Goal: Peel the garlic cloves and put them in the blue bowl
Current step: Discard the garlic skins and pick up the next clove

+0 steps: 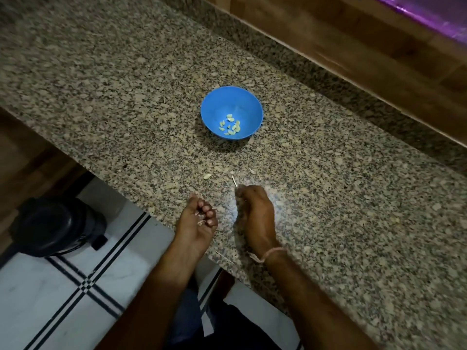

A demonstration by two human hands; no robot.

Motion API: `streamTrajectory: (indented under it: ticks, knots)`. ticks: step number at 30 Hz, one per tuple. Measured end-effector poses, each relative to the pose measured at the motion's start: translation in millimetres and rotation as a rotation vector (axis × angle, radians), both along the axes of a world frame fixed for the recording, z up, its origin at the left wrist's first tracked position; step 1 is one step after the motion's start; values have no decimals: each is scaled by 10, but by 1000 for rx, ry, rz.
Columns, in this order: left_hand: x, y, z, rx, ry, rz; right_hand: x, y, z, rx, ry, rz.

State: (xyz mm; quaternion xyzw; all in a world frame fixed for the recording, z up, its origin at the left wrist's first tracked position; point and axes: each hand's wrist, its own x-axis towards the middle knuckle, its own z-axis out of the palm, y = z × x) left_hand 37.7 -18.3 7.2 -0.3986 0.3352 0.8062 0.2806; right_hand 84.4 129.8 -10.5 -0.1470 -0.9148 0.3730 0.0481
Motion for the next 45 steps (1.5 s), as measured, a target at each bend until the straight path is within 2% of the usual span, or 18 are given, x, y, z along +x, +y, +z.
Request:
streamTrajectory:
  ticks: [3, 8, 12, 14, 17, 19, 20, 22, 25, 27, 29, 32, 36, 38, 41, 43, 45]
  knots:
    - [21, -42, 17, 11, 12, 19, -225, 39, 76, 62, 73, 1]
    - [3, -58, 29, -21, -1, 28, -508, 22, 41, 349, 13, 299]
    - [19, -39, 73, -40, 4, 47, -215, -9, -6, 325, 17, 257]
    - [23, 2, 101, -27, 22, 54, -133, 4, 9, 154, 50, 110]
    - [22, 126, 177, -16, 62, 20, -80, -45, 249, -319, 101, -108]
    - [29, 226, 245, -13, 48, 4, -24, -119, 443, -511, 110, -73]
    - [26, 272, 278, -3, 27, -3, 8, -139, 523, -542, 117, -38]
    - [12, 340, 341, 43, -18, -15, 55, -107, 573, -515, 147, -45]
    - [-12, 346, 320, 38, -31, -36, 39, 140, 378, -158, 196, -123]
    - [-9, 309, 270, -6, -10, -65, -8, 305, 184, 54, 114, -84]
    - [1, 243, 228, -26, 12, -79, -54, 394, 33, 182, 0, -11]
    - [34, 145, 168, -64, 9, -81, 16, 409, -46, 337, -55, 102]
    - [94, 71, 136, -75, 12, -80, 313, 160, -5, 282, -63, 132]
    - [105, 68, 130, -73, 16, -82, 436, 23, 4, 127, -8, 144]
    - [98, 54, 146, -63, 24, -72, 317, 80, 53, -130, 70, -49]
    - [93, 23, 146, -63, 29, -64, 153, 196, 58, -188, 46, -126]
    - [99, 1, 140, -59, 32, -60, 49, 207, 51, -107, -7, -57]
